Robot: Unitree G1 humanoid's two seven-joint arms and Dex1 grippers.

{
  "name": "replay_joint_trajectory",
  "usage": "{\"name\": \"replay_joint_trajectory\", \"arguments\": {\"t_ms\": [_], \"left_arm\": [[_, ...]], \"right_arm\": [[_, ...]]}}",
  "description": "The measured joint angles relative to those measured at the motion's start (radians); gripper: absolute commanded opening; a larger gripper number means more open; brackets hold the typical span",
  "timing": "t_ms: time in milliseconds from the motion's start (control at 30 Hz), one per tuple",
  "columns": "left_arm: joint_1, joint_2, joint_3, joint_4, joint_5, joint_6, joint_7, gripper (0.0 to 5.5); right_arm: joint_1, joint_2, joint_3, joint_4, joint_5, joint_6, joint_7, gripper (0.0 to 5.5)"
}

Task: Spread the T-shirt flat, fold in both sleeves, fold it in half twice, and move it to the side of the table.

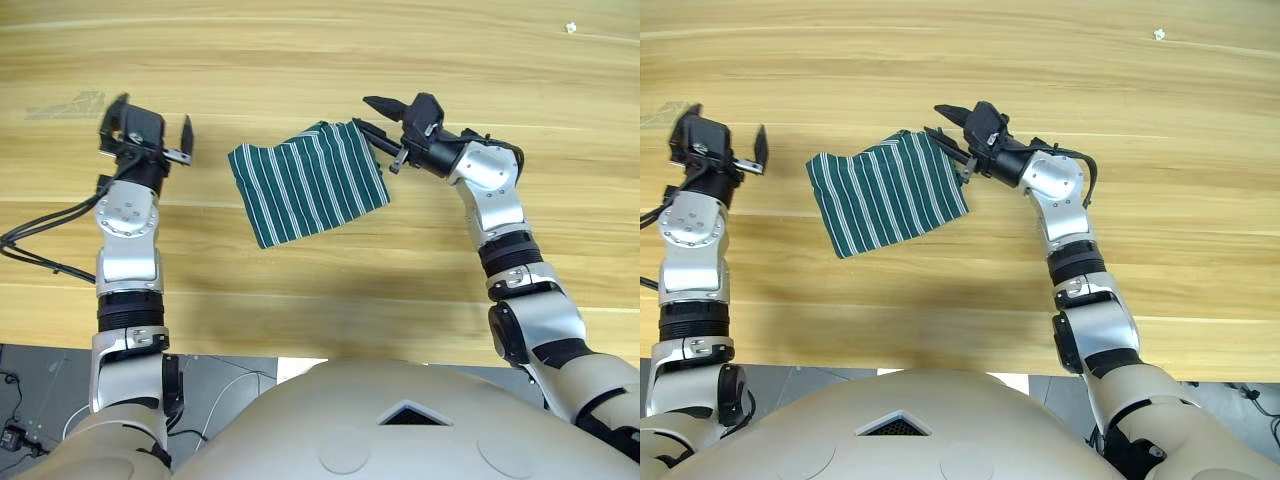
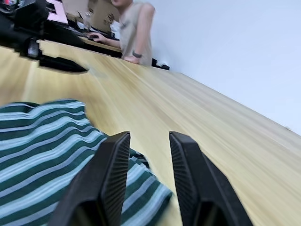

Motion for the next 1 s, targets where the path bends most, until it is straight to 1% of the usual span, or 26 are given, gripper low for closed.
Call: {"name": "replay_joint_trajectory", "arguments": {"t_ms": [67,133,233,333,433,500,600,800,933,1000], "left_arm": [[0.007,-0.042,0.04,-0.059,-0.028,-0.018,0.049,4.24],[0.023,-0.064,0.044,-0.089,-0.036,-0.021,0.051,4.24],[0.034,-0.101,0.029,-0.142,-0.045,-0.035,0.049,4.24],[0.038,-0.131,-0.001,-0.149,-0.045,-0.038,0.045,4.24],[0.055,-0.165,-0.017,-0.14,-0.045,-0.044,0.042,4.24],[0.068,-0.176,-0.019,-0.131,-0.045,-0.051,0.043,4.24],[0.068,-0.185,-0.025,-0.132,-0.049,-0.055,0.041,4.24],[0.068,-0.211,-0.036,-0.147,-0.063,-0.039,0.033,4.24],[0.069,-0.213,-0.025,-0.159,-0.066,-0.037,0.035,4.24],[0.072,-0.212,-0.009,-0.174,-0.066,-0.036,0.04,4.24]], "right_arm": [[-0.027,0.044,0.054,0.058,-0.041,-0.002,0.006,1.52],[-0.065,0.076,0.08,0.129,-0.072,-0.013,0.0,1.52],[-0.176,0.129,0.108,0.315,-0.144,-0.025,-0.066,1.52],[-0.275,0.194,0.113,0.438,-0.174,-0.027,-0.112,1.52],[-0.335,0.236,0.11,0.523,-0.195,-0.022,-0.169,1.52],[-0.354,0.234,0.103,0.578,-0.205,0.011,-0.209,1.52],[-0.353,0.228,0.107,0.627,-0.232,0.05,-0.206,1.52],[-0.331,0.208,0.132,0.627,-0.257,0.051,-0.191,1.52],[-0.325,0.158,0.158,0.614,-0.286,0.053,-0.256,1.52],[-0.314,0.1,0.115,0.608,-0.269,0.078,-0.293,1.52]]}}
